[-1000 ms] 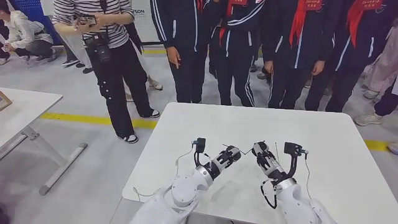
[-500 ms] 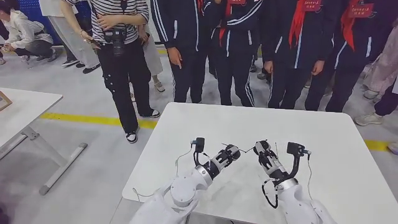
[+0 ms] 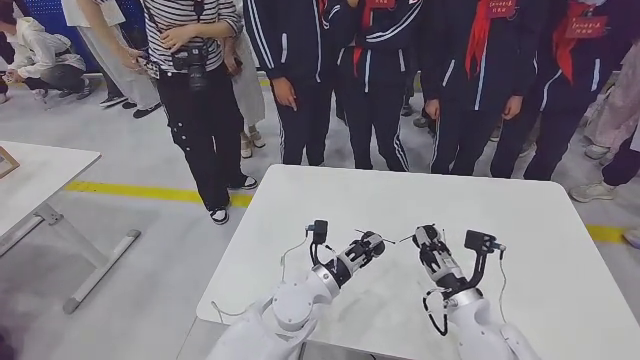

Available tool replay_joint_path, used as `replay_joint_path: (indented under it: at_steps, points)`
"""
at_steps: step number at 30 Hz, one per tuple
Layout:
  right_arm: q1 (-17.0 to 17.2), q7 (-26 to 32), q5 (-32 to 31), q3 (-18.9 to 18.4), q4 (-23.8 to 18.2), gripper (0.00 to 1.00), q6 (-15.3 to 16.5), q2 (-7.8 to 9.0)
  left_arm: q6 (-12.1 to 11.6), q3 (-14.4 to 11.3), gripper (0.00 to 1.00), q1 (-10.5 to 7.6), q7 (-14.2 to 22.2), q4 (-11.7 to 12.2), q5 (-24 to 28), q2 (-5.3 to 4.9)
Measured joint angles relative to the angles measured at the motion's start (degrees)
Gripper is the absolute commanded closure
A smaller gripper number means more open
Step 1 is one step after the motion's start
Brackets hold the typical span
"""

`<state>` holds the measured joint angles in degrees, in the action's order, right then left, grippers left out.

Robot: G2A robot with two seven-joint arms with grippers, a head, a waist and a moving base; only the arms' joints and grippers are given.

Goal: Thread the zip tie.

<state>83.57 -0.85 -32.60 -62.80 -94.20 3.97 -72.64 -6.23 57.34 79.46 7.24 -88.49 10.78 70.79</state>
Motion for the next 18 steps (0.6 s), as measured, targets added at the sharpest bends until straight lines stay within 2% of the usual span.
replay_joint_path:
  at_steps: [2,12,18]
  points:
    - [0.4,-0.7,-1.6,0.1,-0.8,1.00,-0.8,-0.04,0.2,0.0,1.00,-0.01,-0.2,0.0,-0.6,0.01]
    - [0.7,-0.9,-1.9,0.1,-1.1,1.00,-0.9,-0.11,0.3,0.0,1.00,-0.02,-0.2,0.0,-0.7,0.00]
    - [0.9,-1.0,-4.9,0.9,-1.6,1.00,-2.3,-0.33,0.3,0.0,1.00,-0.02,-0.2,0.0,-0.7,0.00]
